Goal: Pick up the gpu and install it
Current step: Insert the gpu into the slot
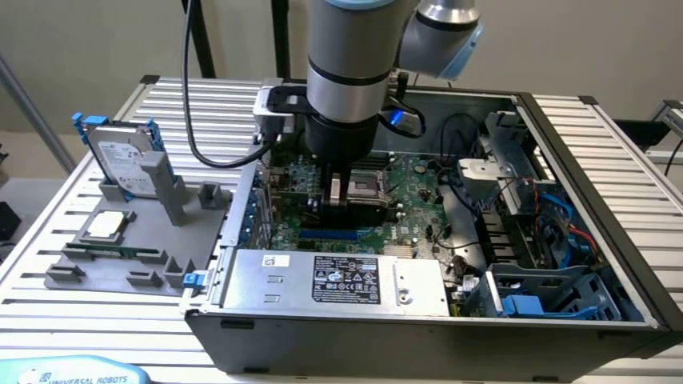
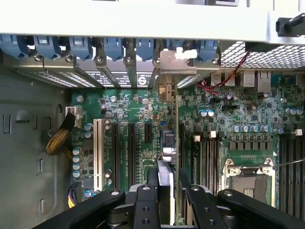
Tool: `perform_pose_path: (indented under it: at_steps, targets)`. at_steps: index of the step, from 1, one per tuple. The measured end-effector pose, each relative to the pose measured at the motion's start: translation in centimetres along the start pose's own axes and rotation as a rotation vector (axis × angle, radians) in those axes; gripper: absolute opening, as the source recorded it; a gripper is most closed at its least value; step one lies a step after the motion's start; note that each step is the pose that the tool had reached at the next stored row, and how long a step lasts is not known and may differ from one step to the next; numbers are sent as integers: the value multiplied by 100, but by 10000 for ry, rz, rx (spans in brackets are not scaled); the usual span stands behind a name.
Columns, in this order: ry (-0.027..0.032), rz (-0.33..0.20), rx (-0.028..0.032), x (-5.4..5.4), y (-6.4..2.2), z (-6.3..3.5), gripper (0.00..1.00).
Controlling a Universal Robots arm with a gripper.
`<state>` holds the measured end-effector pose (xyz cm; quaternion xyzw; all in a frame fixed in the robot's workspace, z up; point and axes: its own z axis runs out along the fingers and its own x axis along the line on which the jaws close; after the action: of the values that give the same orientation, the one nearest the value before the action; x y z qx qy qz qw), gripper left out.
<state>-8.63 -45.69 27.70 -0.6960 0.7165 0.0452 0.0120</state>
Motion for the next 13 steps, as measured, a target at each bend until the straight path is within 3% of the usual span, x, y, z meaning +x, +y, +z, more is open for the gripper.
perform_pose_path:
  at_steps: [13]
  targets:
    - [42,63,7,-43,18,106,27]
